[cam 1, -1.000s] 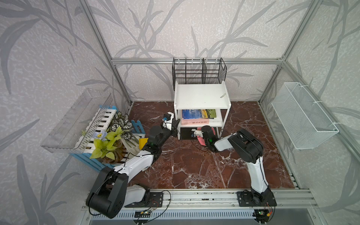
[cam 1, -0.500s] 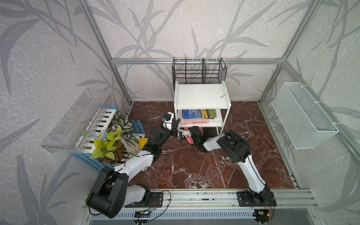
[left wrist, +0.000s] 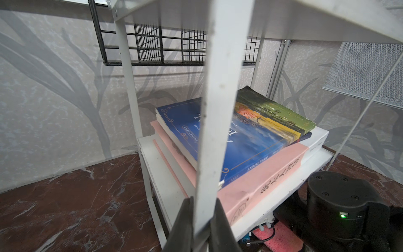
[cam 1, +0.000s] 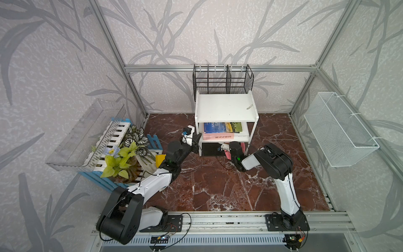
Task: Wipe the bookshelf clean with a cloth
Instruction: Wipe the dust from the shelf.
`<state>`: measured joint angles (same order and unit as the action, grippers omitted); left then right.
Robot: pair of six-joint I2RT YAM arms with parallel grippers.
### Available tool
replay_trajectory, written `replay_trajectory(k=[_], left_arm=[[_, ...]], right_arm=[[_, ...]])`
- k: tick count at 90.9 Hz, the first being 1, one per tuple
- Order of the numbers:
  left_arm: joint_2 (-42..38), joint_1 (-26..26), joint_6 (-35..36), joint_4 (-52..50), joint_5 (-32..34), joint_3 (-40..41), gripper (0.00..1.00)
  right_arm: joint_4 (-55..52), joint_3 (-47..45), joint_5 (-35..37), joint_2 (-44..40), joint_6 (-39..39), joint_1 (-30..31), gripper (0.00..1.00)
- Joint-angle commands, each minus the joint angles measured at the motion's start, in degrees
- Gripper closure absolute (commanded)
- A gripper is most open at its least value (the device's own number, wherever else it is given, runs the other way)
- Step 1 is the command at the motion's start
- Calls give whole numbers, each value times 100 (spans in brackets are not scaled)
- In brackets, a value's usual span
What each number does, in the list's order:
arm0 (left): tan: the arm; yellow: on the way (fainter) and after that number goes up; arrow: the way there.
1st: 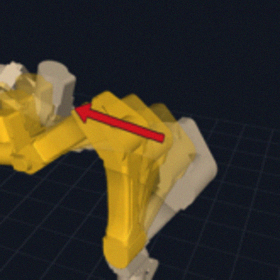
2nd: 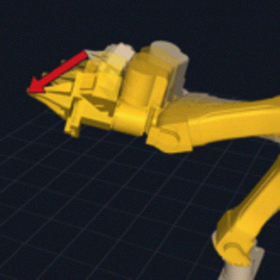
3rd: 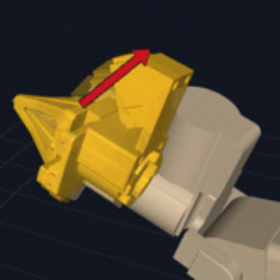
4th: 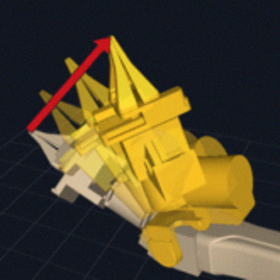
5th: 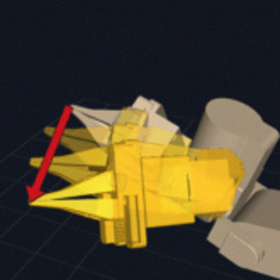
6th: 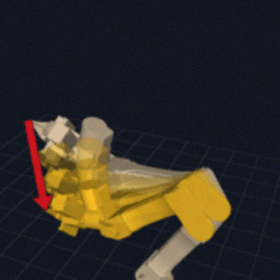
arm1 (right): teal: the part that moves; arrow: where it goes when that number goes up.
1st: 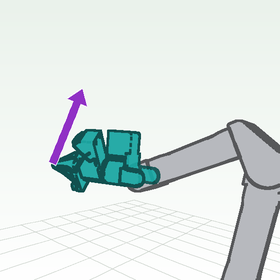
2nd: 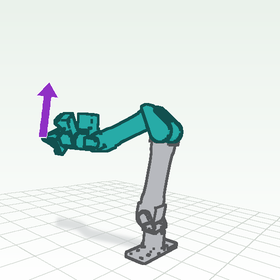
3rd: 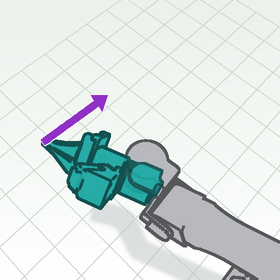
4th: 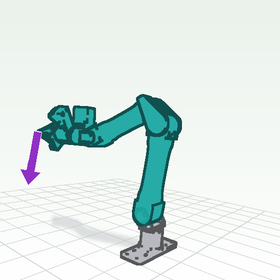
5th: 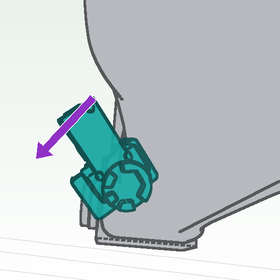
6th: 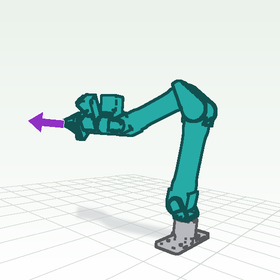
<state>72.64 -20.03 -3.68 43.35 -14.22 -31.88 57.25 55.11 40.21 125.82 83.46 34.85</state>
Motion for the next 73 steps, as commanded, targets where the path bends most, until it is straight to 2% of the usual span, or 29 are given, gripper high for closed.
replay_trajectory(k=[1, 18, 52, 64, 73], left_arm=[[159, 101, -644, 4, 757, -51, 100], [252, 104, -687, 11, 599, -98, 100], [391, 87, -812, 103, 317, -147, 100], [380, 87, -815, 105, 327, -135, 100], [363, 84, -797, 71, 429, -129, 100]], right_arm=[[-1214, -71, 175, 129, -185, -301, 100], [-1341, 276, -168, 296, -251, 323, 100], [-2019, 2280, -575, 1051, -398, 1352, 100], [-2193, 2486, -688, 1045, -608, 1501, 100], [-2155, 2295, -698, 797, -885, 1511, 100]])
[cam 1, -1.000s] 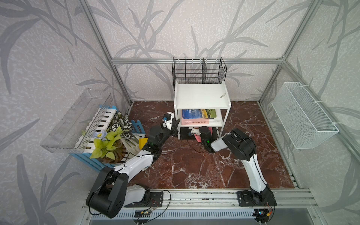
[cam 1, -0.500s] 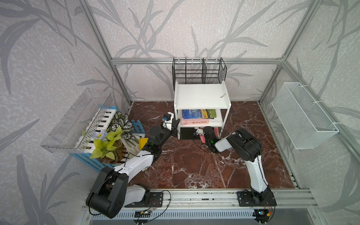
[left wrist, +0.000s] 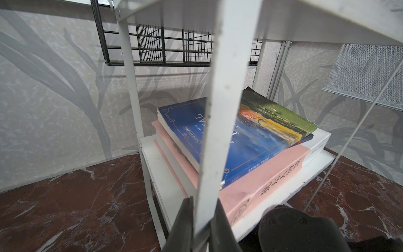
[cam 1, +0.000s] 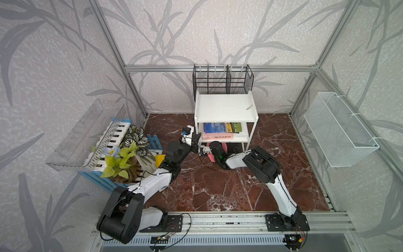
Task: Wipe the bookshelf clean with a cloth
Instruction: Wipe the dust from the shelf.
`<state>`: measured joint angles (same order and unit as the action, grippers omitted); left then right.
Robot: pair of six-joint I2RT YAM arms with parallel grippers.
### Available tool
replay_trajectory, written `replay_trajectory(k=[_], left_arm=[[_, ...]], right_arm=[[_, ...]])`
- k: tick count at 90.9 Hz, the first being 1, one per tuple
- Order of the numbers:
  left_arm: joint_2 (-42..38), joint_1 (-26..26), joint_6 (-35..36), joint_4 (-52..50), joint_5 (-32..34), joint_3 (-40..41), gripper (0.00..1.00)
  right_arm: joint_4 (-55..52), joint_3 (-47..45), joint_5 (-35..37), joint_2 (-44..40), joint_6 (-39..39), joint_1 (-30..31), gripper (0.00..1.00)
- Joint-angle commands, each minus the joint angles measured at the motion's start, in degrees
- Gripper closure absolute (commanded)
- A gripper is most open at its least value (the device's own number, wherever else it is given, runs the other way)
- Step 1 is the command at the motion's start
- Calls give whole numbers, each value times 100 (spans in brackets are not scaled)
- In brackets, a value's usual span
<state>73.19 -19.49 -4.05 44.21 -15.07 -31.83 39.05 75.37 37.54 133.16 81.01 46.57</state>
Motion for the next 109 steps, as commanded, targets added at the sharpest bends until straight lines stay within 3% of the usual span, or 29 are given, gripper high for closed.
replay_trajectory(k=[1, 24, 40, 53, 85, 95, 109], left_arm=[[309, 27, -766, -20, 536, -136, 100], [297, 34, -836, -75, 763, -155, 100], [240, 40, -877, -121, 1014, -126, 100], [260, 40, -869, -67, 837, -109, 100], [267, 32, -892, 30, 686, -68, 100], [250, 28, -873, 12, 729, -56, 100], [156, 32, -885, -40, 1046, -18, 100]], right_arm=[[-326, 215, -432, 22, -697, 338, 100], [-266, -1351, -603, -1289, -1565, 186, 100], [-66, -1895, -362, -1291, -1210, -82, 100], [24, -1706, -614, -976, -1044, 192, 100], [97, 107, -708, -207, -694, 885, 100], [222, 0, -669, -358, -703, 895, 100], [639, -830, -535, -926, -870, 802, 100]])
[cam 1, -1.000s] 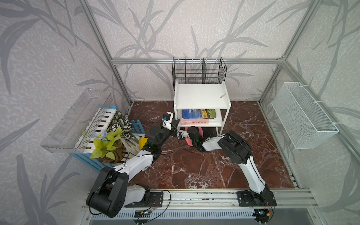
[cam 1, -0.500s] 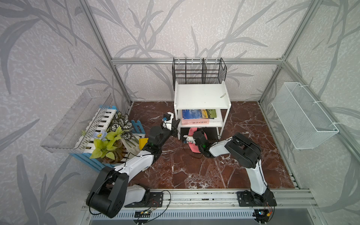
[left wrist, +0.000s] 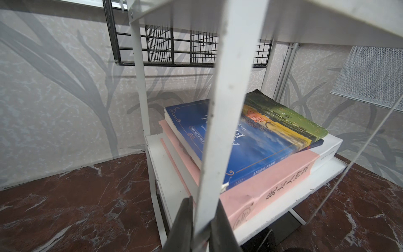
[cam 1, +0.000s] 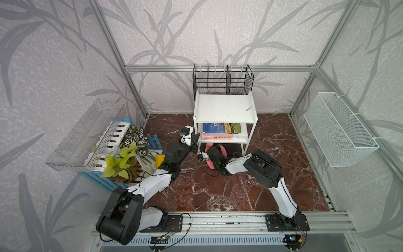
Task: Wipe the bookshelf clean with a cloth
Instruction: Wipe the dust from the shelf.
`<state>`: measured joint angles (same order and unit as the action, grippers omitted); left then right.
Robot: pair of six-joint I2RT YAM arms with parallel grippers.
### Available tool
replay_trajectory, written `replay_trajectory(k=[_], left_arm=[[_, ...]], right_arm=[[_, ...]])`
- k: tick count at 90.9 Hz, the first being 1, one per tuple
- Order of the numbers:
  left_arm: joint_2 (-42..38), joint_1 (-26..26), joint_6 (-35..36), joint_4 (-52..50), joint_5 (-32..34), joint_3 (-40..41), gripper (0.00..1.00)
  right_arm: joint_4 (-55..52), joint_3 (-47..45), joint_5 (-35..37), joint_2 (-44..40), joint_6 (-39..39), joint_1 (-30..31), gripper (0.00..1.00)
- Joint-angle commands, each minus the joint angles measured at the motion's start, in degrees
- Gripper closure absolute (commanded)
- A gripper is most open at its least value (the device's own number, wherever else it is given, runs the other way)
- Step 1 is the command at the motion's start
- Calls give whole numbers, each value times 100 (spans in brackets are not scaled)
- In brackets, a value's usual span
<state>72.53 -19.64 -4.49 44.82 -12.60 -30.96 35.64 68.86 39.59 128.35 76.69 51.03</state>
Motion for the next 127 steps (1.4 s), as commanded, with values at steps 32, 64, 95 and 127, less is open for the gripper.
replay_trajectory(k=[32, 64, 95, 127], left_arm=[[150, 60, -854, -165, 1227, -71, 100], [129, 108, -877, -150, 1273, -35, 100], [141, 141, -939, -105, 1248, -12, 100], [31, 144, -1023, -70, 1371, 71, 100]], right_arm=[[1749, -2377, -605, -1819, -440, -262, 100], [-3075, -3176, -2980, -5571, -5460, -534, 100], [-4707, -3663, -3800, -7623, -9014, -1540, 100], [-3897, -4129, -5080, -7627, -11823, -4087, 100]])
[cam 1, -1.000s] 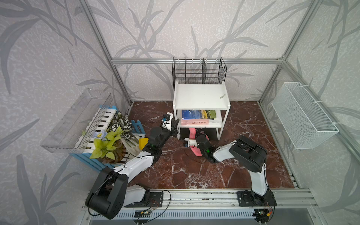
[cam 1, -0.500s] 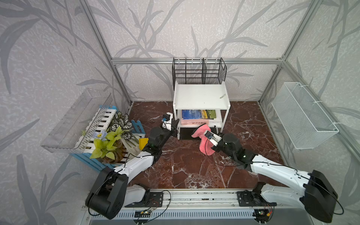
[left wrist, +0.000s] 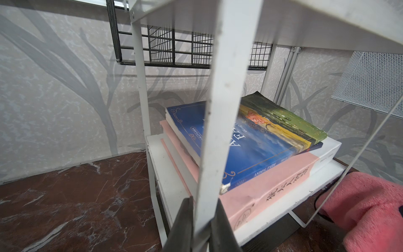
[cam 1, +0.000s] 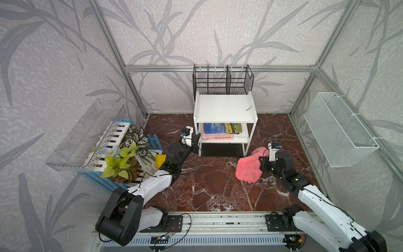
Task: Wipe the bookshelf clean with a cloth
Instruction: Wipe the dust from the shelf.
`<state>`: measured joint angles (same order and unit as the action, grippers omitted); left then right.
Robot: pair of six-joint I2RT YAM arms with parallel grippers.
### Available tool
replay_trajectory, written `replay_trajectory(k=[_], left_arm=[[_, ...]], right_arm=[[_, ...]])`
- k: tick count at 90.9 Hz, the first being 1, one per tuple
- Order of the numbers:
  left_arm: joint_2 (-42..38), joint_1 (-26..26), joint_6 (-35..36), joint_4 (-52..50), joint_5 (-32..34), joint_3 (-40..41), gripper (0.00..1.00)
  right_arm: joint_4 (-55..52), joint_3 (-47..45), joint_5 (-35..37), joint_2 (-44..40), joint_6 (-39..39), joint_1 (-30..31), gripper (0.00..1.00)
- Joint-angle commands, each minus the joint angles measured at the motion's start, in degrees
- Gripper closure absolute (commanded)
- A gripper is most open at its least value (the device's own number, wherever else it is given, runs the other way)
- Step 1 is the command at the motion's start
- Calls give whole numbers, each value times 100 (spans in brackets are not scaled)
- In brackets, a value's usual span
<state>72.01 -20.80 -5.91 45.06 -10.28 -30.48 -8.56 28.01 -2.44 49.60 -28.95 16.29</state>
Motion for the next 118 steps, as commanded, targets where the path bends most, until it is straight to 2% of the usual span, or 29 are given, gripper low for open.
replay_trajectory(k=[1, 10, 22, 46, 55, 61, 78, 88, 118], left_arm=[[98, 260, -887, -94, 1132, 19, 100], [161, 266, -910, -102, 1079, -11, 100], [190, 260, -950, -134, 1153, -14, 100], [230, 269, -1044, -135, 1318, 7, 100], [258, 270, -1056, -99, 1291, 13, 100], [294, 270, -1076, -98, 1266, 8, 100], [441, 269, -1096, -113, 1247, -36, 100], [458, 274, -1088, -147, 1291, -63, 100], [406, 285, -1059, -103, 1388, -20, 100]], right_arm=[[614, -51, -976, 285, -1366, -709, 100], [1505, -107, -1689, 749, -2348, -1326, 100], [2582, -11, -2405, 1369, -3096, -1748, 100], [4308, 782, -4157, 2855, -4378, -1824, 100], [5092, 801, -4392, 3136, -4877, -1808, 100], [5138, 847, -4387, 3025, -4844, -1753, 100], [4336, 1201, -4245, 2487, -4444, -1535, 100], [4089, 1269, -4068, 2470, -4227, -1494, 100], [4438, 646, -4296, 4170, -3982, -1321, 100]])
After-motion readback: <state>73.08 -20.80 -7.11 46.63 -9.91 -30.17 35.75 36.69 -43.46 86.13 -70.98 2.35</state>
